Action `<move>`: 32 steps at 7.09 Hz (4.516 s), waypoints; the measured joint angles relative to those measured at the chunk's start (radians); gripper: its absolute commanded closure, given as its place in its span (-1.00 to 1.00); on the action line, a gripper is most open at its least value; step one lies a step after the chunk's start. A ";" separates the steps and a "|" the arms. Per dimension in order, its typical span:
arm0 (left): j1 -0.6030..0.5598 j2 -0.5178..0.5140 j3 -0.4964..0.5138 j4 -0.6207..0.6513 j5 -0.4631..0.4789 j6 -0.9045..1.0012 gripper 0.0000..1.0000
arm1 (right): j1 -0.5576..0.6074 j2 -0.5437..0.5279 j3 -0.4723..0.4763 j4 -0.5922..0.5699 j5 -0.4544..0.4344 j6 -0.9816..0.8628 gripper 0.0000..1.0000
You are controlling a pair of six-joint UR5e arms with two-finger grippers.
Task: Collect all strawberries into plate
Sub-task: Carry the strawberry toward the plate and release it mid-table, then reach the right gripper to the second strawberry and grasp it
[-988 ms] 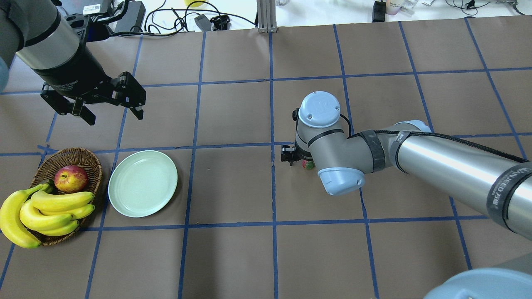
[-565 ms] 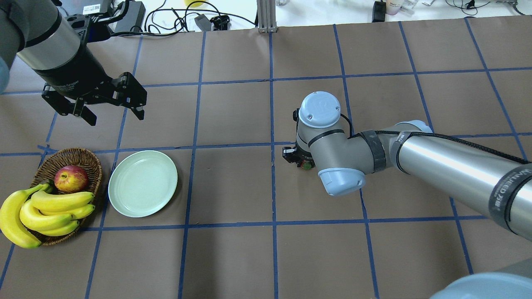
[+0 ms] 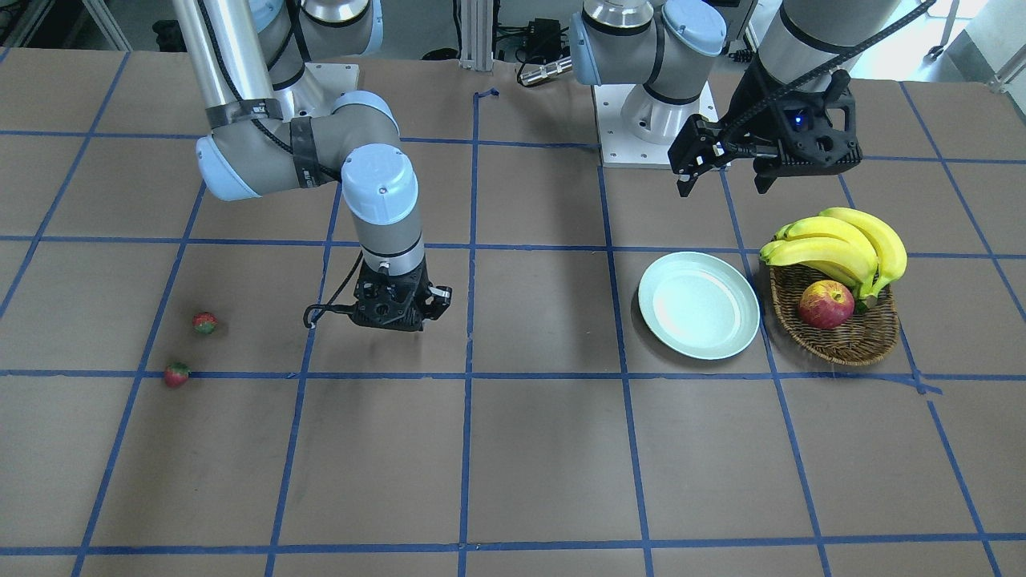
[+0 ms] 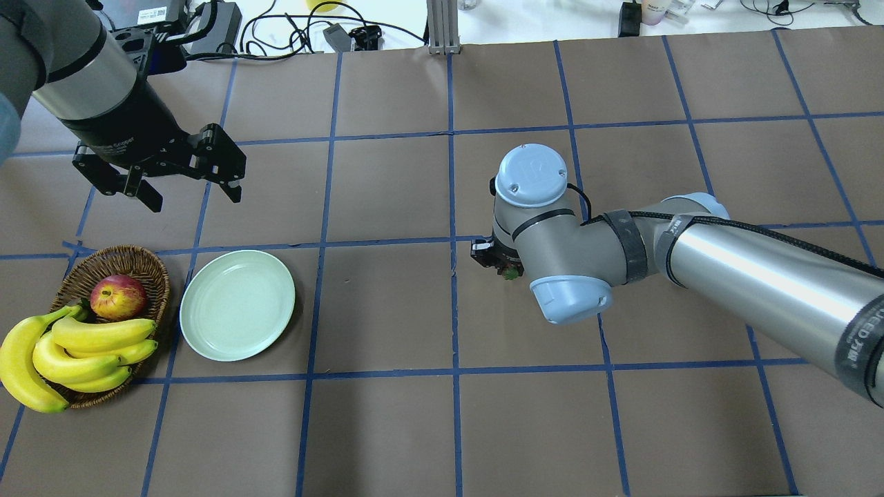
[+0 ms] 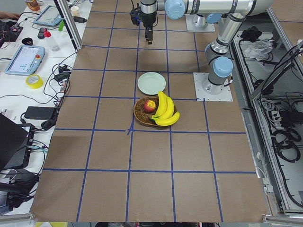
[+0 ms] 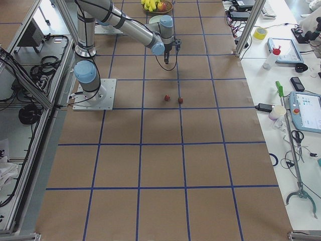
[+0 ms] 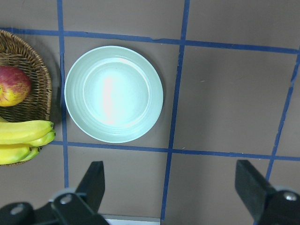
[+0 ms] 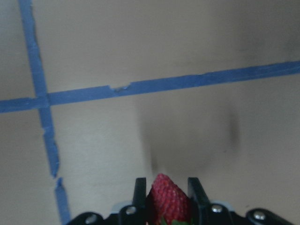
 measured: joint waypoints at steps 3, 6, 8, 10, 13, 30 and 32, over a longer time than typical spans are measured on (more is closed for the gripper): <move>0.000 -0.002 0.000 0.007 0.001 -0.001 -1.00 | 0.186 0.037 -0.074 0.014 0.044 0.280 -0.51; 0.001 -0.004 0.000 0.016 -0.002 -0.003 -1.00 | 0.223 0.093 -0.079 0.017 0.057 0.324 -1.00; 0.000 -0.005 0.000 0.018 -0.002 -0.003 -1.00 | 0.219 0.087 -0.113 0.045 0.078 0.293 -1.00; 0.000 -0.005 0.001 0.017 -0.002 -0.003 -1.00 | 0.160 0.040 -0.162 0.172 0.056 0.154 -1.00; 0.001 -0.004 0.001 0.018 0.000 -0.001 -1.00 | -0.110 -0.079 -0.151 0.348 -0.037 -0.234 -1.00; 0.001 -0.003 -0.002 0.017 0.011 0.011 -1.00 | -0.697 -0.076 0.149 0.098 0.023 -0.969 1.00; 0.001 -0.003 -0.002 0.017 0.010 0.012 -1.00 | -0.697 -0.080 0.149 0.099 0.021 -0.968 1.00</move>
